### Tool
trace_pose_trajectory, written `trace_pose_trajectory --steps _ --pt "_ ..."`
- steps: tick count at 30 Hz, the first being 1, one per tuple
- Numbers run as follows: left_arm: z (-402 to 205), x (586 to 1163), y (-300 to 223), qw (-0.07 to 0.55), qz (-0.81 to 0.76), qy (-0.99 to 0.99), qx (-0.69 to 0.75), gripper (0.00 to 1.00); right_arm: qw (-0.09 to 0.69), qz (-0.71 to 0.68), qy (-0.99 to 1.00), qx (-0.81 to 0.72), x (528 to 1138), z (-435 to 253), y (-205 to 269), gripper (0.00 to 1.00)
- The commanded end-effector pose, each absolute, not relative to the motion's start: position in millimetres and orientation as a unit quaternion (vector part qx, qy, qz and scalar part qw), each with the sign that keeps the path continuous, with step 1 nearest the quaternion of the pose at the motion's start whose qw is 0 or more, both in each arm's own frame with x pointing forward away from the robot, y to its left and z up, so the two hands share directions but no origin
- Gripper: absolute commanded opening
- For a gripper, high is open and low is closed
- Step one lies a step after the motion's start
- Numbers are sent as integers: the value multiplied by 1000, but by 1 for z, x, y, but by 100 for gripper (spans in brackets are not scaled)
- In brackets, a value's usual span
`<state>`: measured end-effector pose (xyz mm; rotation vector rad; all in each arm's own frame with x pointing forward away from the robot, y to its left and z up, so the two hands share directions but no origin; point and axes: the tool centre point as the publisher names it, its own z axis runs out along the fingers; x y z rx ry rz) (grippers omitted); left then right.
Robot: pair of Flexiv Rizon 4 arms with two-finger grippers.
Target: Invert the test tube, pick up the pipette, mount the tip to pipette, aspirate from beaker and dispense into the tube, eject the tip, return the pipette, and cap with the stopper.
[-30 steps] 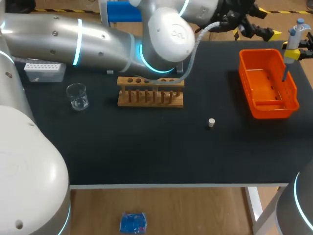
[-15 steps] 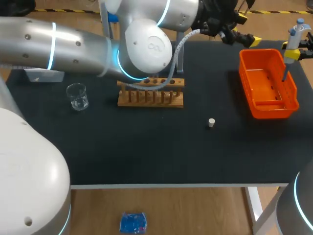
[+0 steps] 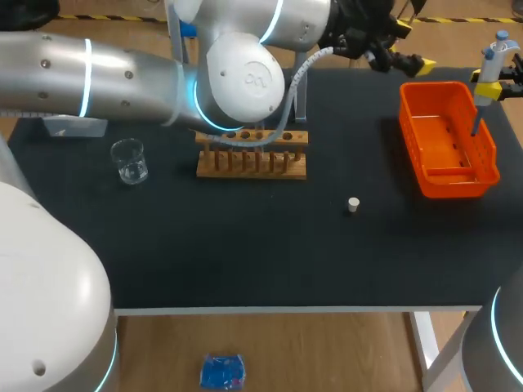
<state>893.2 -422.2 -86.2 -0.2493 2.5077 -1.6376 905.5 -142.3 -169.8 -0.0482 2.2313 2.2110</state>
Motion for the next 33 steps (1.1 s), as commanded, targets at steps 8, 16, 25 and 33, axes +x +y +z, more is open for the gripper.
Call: trace_pose_trajectory --steps 8,16,25,33 --pt "-103 953 -356 39 -589 806 -41 100 0 702 712 -15 905 -169 -142 0" --pt "-111 946 -339 24 -620 784 17 100 0 702 712 -15 905 -169 -142 0" --pt "-108 884 -325 72 -607 791 -30 100 0 702 712 -15 905 -169 -142 0" --pt "-126 827 -315 121 -614 773 -107 100 0 702 712 -15 905 -169 -142 0"
